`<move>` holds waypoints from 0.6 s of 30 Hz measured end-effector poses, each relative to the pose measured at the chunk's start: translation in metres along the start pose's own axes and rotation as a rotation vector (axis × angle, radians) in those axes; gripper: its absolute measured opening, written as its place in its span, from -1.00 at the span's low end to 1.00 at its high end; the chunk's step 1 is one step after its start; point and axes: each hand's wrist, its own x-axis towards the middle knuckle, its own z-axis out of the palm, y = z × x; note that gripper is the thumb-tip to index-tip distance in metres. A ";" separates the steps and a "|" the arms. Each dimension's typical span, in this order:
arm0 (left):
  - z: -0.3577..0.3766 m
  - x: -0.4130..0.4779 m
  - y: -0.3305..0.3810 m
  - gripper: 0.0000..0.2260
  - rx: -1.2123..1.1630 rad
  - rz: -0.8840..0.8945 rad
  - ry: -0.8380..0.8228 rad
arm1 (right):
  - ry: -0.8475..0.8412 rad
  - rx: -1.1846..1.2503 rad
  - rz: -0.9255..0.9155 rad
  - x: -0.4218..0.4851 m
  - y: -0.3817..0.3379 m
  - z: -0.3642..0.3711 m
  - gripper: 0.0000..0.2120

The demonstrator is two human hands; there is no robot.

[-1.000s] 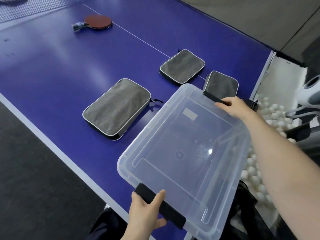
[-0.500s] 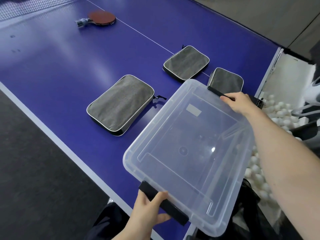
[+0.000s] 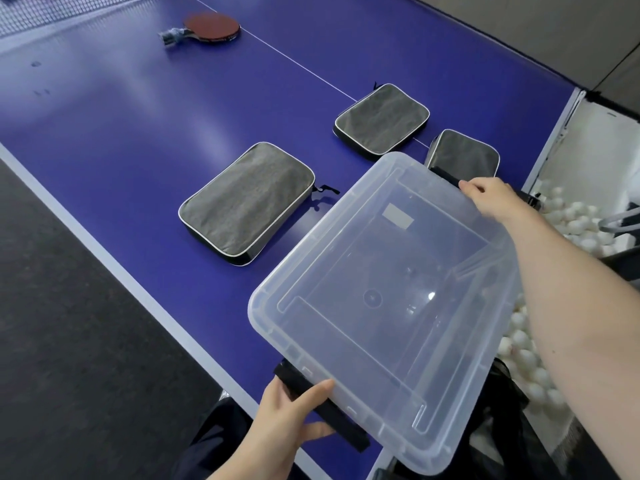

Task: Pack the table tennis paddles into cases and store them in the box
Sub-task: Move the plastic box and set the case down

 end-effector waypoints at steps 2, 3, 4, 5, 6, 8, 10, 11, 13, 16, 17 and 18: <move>-0.001 0.001 -0.002 -0.45 0.003 -0.008 0.009 | -0.032 -0.027 0.073 0.004 -0.002 0.000 -0.56; -0.002 0.002 -0.002 -0.43 0.005 -0.011 0.012 | -0.034 -0.035 0.100 0.004 -0.004 0.000 -0.57; -0.002 0.002 -0.002 -0.42 0.005 -0.014 0.011 | -0.020 -0.043 0.112 0.004 -0.007 0.001 -0.58; -0.003 0.002 -0.002 -0.42 0.002 -0.020 0.002 | 0.015 -0.060 0.110 0.004 -0.008 0.003 -0.58; -0.004 0.002 -0.002 -0.44 -0.003 -0.026 -0.010 | 0.072 -0.083 0.101 0.003 -0.008 0.004 -0.60; -0.006 0.002 -0.001 -0.45 -0.026 -0.043 -0.037 | 0.187 -0.113 0.086 -0.003 -0.006 0.007 -0.67; -0.011 0.003 0.000 -0.46 -0.042 -0.059 -0.067 | 0.200 -0.098 0.087 -0.011 -0.005 0.010 -0.67; -0.014 0.003 0.000 -0.46 -0.044 -0.068 -0.078 | 0.190 -0.091 0.086 -0.014 -0.004 0.011 -0.65; -0.021 0.004 0.003 -0.44 -0.037 -0.077 -0.110 | 0.210 -0.080 0.073 -0.023 -0.001 0.010 -0.65; -0.029 0.005 0.006 -0.46 -0.004 -0.064 -0.151 | 0.293 -0.065 0.059 -0.036 0.004 0.006 -0.68; -0.032 0.006 0.008 -0.47 0.002 -0.056 -0.130 | 0.321 -0.069 0.064 -0.041 0.006 0.004 -0.69; -0.034 0.006 0.009 -0.47 0.001 -0.050 -0.093 | 0.344 -0.067 0.078 -0.046 0.009 0.003 -0.69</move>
